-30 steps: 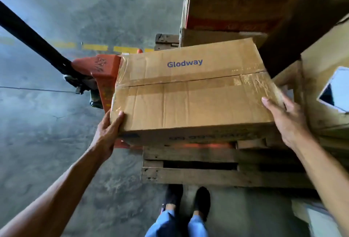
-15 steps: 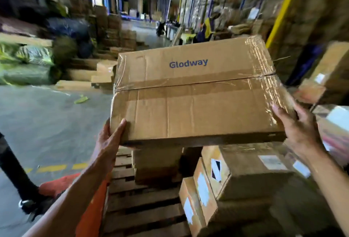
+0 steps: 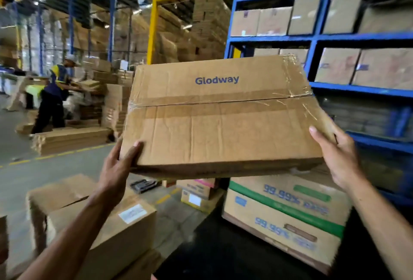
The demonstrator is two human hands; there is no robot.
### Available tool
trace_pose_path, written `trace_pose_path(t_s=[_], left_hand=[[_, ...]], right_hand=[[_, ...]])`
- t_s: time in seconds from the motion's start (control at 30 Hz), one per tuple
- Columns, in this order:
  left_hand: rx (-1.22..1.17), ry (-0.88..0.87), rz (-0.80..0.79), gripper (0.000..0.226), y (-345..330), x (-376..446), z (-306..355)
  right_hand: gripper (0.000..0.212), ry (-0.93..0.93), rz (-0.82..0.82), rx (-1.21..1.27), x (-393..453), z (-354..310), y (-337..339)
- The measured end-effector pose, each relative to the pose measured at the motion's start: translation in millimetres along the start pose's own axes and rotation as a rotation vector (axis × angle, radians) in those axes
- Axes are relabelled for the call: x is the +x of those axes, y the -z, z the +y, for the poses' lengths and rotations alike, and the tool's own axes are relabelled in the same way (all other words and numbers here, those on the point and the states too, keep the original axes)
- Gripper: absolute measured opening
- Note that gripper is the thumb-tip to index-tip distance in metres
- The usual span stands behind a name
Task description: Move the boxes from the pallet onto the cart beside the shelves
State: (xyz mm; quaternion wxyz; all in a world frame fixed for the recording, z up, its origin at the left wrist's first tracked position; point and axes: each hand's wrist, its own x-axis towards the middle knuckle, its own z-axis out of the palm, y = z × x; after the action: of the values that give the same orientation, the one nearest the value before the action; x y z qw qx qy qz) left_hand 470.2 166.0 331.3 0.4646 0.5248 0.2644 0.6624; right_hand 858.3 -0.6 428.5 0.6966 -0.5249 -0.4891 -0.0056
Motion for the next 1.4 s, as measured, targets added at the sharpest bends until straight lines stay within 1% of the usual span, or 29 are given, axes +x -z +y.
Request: trace_pose_path(t_s=[0.1, 0.17, 0.23, 0.27, 0.3, 0.37, 0.4, 0.47, 0.53, 0.63, 0.7, 0.8, 0.9, 1.0, 1.1, 1.27, 1.33, 1.4], left_hand=[[-0.025, -0.013, -0.130, 0.034, -75, 17, -26], [-0.049, 0.008, -0.181, 0.041, -114, 29, -39], [-0.050, 0.031, -0.230, 0.051, -151, 44, -56], [-0.049, 0.043, -0.259, 0.052, -170, 51, -63], [-0.052, 0.047, -0.289, 0.051, -188, 59, -70], [-0.053, 0.049, -0.314, 0.043, -220, 74, -83], [-0.052, 0.033, -0.319, 0.041, -237, 82, -88], [-0.065, 0.023, -0.322, 0.040, -266, 106, -99], [-0.096, 0.064, -0.345, 0.036, -291, 135, -113], [-0.110, 0.125, -0.356, 0.042, -325, 183, -138], [-0.122, 0.173, -0.396, 0.032, -346, 206, -153], [-0.089, 0.196, -0.464, 0.031, -368, 226, -185], [-0.061, 0.202, -0.476, 0.021, -374, 227, -207], [-0.073, 0.210, -0.453, 0.013, -377, 230, -214], [-0.103, 0.203, -0.441, 0.011, -379, 233, -216], [-0.108, 0.225, -0.429, 0.015, -383, 239, -222], [-0.105, 0.229, -0.407, 0.023, -385, 240, -224], [-0.104, 0.238, -0.393, 0.037, -386, 240, -226]], right_hand=[[0.044, -0.019, 0.111, -0.039, 15, 14, 63], [0.044, -0.029, 0.161, -0.058, 22, 27, 93], [0.060, -0.043, 0.236, -0.069, 29, 46, 115], [0.065, -0.054, 0.265, -0.074, 35, 56, 124], [0.060, -0.059, 0.290, -0.076, 41, 66, 131], [0.043, -0.080, 0.332, -0.085, 57, 89, 141], [0.040, -0.092, 0.355, -0.094, 67, 100, 145], [0.038, -0.122, 0.388, -0.110, 88, 123, 148], [0.035, -0.173, 0.386, -0.105, 108, 140, 147], [0.038, -0.244, 0.424, -0.116, 142, 161, 148], [0.036, -0.282, 0.444, -0.155, 163, 172, 152], [0.018, -0.317, 0.413, -0.263, 183, 191, 158], [0.020, -0.346, 0.410, -0.322, 188, 208, 156], [0.007, -0.349, 0.401, -0.342, 192, 213, 154], [0.005, -0.364, 0.380, -0.357, 195, 215, 156], [0.003, -0.375, 0.373, -0.388, 197, 218, 156], [0.004, -0.379, 0.370, -0.401, 197, 216, 155], [0.008, -0.379, 0.358, -0.398, 196, 215, 154]])
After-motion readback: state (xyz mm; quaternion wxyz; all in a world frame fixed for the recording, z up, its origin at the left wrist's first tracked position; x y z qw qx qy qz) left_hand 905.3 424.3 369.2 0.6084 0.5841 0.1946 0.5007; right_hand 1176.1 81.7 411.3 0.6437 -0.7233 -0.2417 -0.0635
